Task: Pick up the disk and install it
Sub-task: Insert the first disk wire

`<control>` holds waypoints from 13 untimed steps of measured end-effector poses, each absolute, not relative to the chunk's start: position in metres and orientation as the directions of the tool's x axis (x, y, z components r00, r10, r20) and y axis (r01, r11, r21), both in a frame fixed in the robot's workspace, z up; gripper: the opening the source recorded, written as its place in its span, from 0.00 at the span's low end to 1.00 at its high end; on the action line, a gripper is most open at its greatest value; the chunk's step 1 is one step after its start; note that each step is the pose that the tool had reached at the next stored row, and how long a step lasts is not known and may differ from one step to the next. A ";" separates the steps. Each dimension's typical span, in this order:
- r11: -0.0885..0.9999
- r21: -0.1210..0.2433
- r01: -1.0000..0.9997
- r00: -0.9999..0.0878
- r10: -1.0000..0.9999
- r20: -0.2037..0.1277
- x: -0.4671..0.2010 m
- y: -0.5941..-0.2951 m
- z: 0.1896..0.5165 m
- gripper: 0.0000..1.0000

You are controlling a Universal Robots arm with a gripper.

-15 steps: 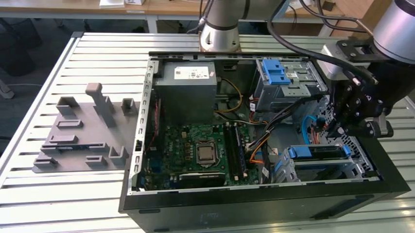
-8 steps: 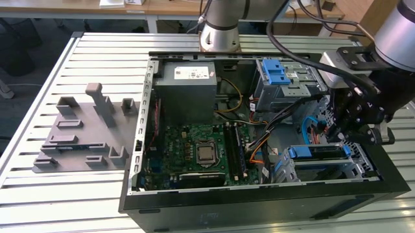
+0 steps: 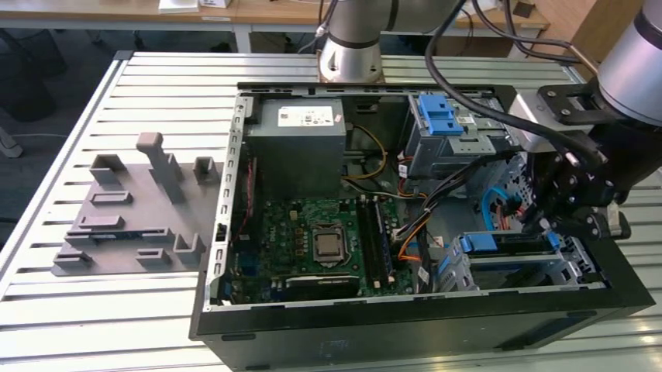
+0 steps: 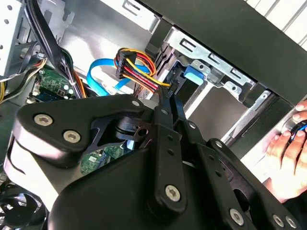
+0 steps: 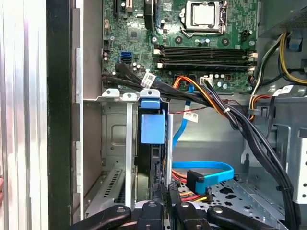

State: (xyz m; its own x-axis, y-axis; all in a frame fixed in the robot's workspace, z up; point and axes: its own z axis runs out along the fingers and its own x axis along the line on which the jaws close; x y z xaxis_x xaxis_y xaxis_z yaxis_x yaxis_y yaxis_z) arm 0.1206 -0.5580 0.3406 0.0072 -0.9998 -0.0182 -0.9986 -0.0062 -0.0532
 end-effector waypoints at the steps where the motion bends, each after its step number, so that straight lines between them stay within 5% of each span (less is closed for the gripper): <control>1: -0.006 -0.054 -0.999 0.007 -1.000 -0.018 0.120 -0.559 0.340 0.16; 13: 0.028 -0.063 -0.998 -0.027 -0.999 -0.018 0.118 -0.559 0.336 0.16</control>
State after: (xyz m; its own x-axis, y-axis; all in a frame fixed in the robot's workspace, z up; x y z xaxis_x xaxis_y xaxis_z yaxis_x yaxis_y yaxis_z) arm 0.1177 -0.5593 0.3365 -0.0273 -0.9995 -0.0181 -0.9976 0.0284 -0.0633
